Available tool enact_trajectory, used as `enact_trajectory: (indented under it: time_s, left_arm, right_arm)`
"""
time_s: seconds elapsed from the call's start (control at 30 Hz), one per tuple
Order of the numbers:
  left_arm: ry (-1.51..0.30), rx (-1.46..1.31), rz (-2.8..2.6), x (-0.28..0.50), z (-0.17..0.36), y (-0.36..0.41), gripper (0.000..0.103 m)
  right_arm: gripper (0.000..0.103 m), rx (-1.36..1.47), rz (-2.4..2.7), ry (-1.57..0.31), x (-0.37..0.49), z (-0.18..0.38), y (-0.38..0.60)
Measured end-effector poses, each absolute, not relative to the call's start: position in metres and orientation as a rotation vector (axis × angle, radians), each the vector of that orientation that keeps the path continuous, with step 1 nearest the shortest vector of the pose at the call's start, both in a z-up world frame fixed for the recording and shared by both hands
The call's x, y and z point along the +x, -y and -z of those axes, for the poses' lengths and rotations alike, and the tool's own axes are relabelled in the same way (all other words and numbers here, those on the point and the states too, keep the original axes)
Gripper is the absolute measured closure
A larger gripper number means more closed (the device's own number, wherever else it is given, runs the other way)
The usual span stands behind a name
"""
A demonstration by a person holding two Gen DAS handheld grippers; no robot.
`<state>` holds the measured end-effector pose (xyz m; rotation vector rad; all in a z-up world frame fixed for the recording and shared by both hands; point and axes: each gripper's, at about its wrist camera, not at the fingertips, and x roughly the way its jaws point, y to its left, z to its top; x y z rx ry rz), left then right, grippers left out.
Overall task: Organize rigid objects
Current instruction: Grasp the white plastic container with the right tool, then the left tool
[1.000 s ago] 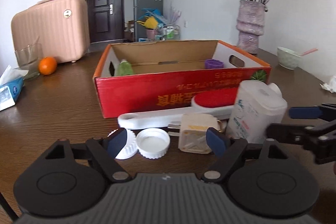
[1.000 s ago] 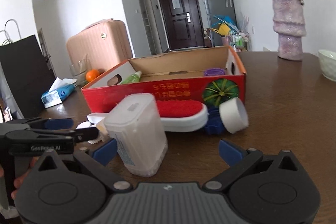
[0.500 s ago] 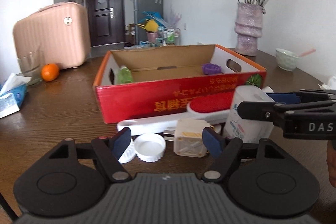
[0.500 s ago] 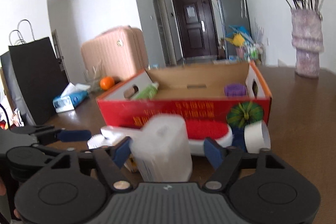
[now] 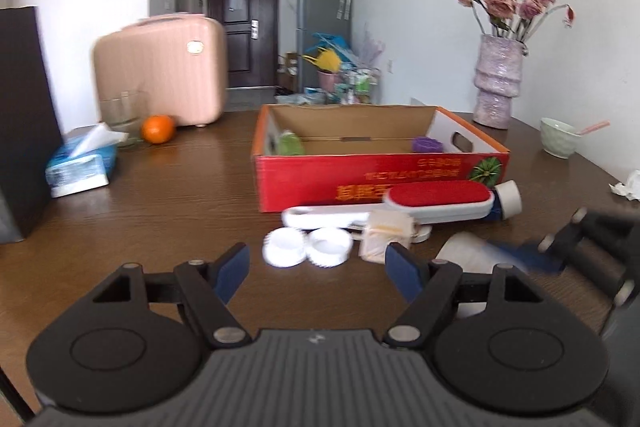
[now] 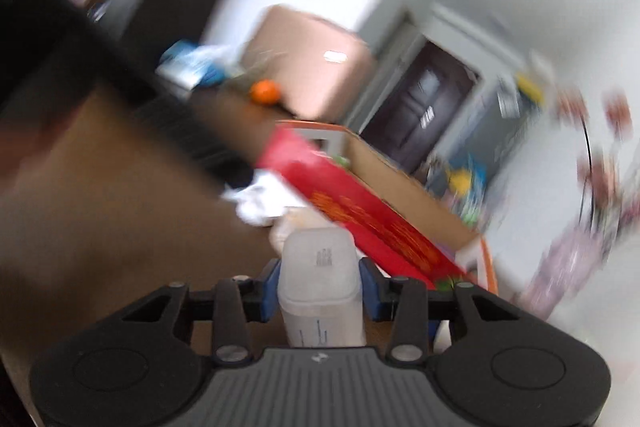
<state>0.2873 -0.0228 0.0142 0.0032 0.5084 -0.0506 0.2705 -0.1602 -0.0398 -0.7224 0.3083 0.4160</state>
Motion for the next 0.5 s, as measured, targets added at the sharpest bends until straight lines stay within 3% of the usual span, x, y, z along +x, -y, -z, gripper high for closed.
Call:
enact_trajectory:
  time_s: [0.2,0.27,0.4,0.5]
  left_arm:
    - [-0.535,-0.034,0.031,0.257,-0.012,-0.002,0.025]
    - [-0.551,-0.057,0.07,0.253,-0.009,0.001,0.025]
    - [-0.583,-0.082,0.138,0.255,0.002,0.02,0.026]
    - [-0.621,-0.137,0.195,0.261,0.01,0.034,0.031]
  right_arm:
    - [0.041,-0.619,-0.532,-0.385,0.256,0.041,0.139]
    - [0.027,-0.538,-0.557,-0.392,0.25,0.029,0.153]
    - [0.026,-0.292,-0.542,-0.457,0.248,0.015,0.198]
    - [0.031,-0.058,-0.463,-0.527,0.269,0.013,0.247]
